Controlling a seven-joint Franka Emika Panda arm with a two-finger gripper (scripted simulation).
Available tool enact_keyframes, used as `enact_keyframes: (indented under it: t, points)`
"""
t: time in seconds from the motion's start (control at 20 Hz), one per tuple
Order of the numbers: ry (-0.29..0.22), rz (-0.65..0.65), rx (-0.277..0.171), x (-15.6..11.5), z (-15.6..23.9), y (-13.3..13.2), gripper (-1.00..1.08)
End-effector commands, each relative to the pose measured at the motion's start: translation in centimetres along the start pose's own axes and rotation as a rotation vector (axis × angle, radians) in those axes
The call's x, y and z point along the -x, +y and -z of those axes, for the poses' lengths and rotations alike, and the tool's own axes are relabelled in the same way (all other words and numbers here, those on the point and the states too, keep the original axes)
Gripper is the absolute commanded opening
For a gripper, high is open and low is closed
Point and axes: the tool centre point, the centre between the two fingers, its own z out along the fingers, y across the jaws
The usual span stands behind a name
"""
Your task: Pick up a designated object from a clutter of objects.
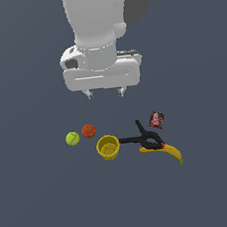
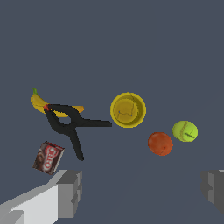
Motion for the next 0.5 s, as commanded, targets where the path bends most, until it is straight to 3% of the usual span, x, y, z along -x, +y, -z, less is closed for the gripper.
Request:
enact_keyframes:
  t: [0.0,0.45]
  points:
    - [0.0,0.0,0.0,0.0,0.0,0.0,1.0]
    - [-0.001,-0.049,-0.004,0.4,0.6,3.2,1.0]
